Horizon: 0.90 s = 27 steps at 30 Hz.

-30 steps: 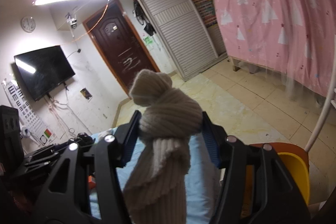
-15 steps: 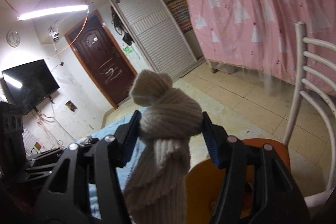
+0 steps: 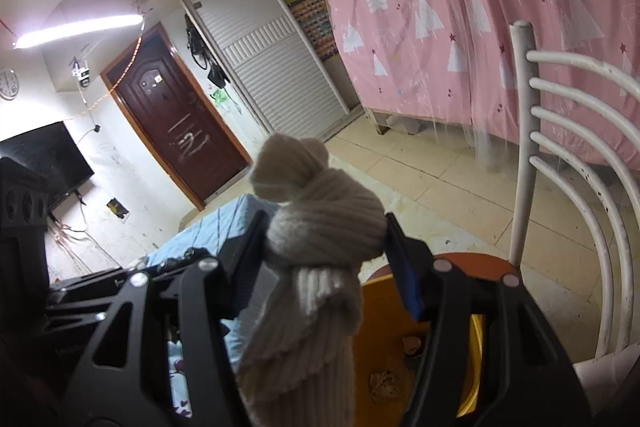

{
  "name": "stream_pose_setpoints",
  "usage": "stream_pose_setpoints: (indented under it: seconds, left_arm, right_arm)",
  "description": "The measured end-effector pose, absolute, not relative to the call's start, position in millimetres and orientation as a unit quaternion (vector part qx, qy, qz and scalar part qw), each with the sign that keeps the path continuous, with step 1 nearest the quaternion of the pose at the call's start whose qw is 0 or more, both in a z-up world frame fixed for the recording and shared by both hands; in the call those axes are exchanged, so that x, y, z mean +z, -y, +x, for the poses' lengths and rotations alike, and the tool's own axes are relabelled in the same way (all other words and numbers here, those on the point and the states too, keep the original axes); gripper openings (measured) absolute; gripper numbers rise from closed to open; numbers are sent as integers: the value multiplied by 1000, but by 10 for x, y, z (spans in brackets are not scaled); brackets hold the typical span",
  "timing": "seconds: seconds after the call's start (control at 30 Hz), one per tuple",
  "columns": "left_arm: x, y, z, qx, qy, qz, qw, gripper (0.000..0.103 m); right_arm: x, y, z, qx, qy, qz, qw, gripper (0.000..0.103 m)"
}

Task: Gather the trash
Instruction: 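Carry the bag and scarf to the yellow bin and release both, then return to the table and grasp the white crumpled paper with the left tool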

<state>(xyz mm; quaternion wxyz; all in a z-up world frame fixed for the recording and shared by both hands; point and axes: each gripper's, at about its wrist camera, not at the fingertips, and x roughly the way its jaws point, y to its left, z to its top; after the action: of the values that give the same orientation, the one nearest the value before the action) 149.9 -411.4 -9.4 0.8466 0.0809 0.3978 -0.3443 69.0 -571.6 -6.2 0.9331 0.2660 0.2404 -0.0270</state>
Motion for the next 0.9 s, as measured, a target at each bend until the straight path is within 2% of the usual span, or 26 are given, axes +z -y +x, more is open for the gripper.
stream_pose_setpoints:
  seconds: [0.1, 0.17, 0.2, 0.5, 0.9]
  left_arm:
    - [-116, 4159, 1540, -349, -402, 79, 843, 35]
    - [-126, 4164, 1575, -346, -404, 76, 843, 49]
    - [-131, 4155, 1585, -345, -405, 75, 843, 50]
    - [-99, 3930, 1612, -329, -403, 66, 852, 51]
    - [203, 2998, 1674, -268, -370, 21, 889, 51]
  right_arm:
    - [-74, 5728, 692, -29, -244, 270, 931, 56]
    - [-81, 5734, 691, -30, -244, 272, 930, 56]
    - [-76, 5732, 686, -30, -242, 272, 931, 56]
    - [-46, 5679, 732, -23, -242, 274, 931, 61]
    - [124, 4884, 1161, 47, -265, 241, 932, 65]
